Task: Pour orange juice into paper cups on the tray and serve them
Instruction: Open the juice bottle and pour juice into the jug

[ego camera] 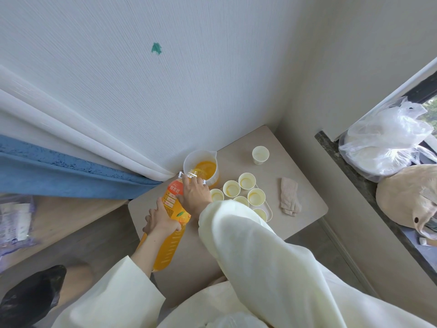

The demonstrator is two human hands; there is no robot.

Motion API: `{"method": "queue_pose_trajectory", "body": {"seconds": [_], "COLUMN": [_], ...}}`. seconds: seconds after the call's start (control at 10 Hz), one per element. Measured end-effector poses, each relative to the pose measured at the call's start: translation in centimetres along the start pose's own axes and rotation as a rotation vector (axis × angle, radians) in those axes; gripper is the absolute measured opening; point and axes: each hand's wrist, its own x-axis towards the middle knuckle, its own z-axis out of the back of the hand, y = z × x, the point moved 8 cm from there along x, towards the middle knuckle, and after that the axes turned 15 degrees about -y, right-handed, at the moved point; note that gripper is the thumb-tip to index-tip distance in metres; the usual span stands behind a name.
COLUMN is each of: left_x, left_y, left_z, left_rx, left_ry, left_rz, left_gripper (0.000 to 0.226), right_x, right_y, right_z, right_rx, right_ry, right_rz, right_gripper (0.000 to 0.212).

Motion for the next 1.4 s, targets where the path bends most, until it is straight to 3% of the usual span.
{"method": "queue_pose_trajectory", "body": {"seconds": [1.4], "left_x": [0.24], "left_y": [-0.65], "left_z": [0.25], "left_rx": [0.033], "left_ry": [-0.006], "left_rz": [-0.022], "left_gripper": [0.118], "right_x": [0.33], "right_y": [-0.50], "right_z": [0.30], "right_rx": [-0.014], "right_ry": [-0.015], "right_rz": [0.003], "right_gripper": [0.068]}}
